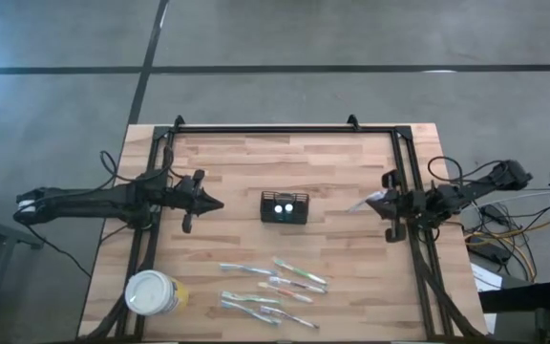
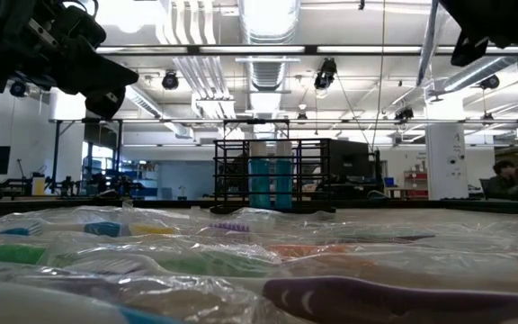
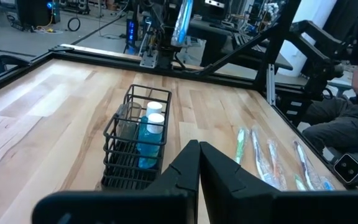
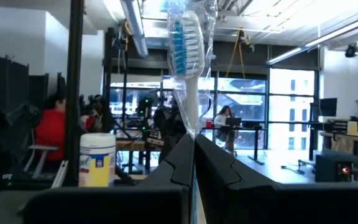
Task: Pick & Place toothbrushing station
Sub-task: Put the top blue toothbrush into the wire organizer
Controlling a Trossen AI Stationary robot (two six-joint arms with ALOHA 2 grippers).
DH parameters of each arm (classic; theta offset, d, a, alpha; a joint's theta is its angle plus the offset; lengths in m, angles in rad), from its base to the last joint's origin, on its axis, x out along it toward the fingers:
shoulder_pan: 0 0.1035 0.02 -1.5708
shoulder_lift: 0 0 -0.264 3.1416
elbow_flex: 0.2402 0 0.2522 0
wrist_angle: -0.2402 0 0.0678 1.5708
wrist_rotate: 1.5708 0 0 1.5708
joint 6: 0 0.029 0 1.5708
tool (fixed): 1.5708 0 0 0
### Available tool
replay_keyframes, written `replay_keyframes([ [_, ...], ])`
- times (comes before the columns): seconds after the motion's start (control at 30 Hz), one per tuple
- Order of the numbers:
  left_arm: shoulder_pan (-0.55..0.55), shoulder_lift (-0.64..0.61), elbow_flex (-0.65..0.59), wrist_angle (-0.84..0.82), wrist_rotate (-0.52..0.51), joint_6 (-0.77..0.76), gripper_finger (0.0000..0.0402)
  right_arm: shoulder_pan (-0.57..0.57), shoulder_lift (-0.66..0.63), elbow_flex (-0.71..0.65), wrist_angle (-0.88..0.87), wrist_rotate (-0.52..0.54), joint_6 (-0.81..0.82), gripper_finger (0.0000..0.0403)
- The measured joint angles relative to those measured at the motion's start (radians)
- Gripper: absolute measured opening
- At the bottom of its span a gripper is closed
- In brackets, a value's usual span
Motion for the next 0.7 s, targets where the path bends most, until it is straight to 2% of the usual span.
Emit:
replay_keyframes([
  [0.33, 0.000, 0.010, -0.020, 0.016, -0.003, -0.004, 0.0014, -0.050, 0.006, 0.011, 0.021, 0.006, 0.018, 0.0008],
  [0.57, 0.000, 0.010, -0.054, 0.087, -0.007, -0.007, 0.0014, -0.128, 0.162, 0.093, 0.043, -0.006, 0.052, 0.0008],
  [0.7, 0.000, 0.010, -0.062, 0.110, -0.033, -0.006, 0.0014, -0.170, 0.300, 0.177, 0.045, -0.081, 0.050, 0.0008],
])
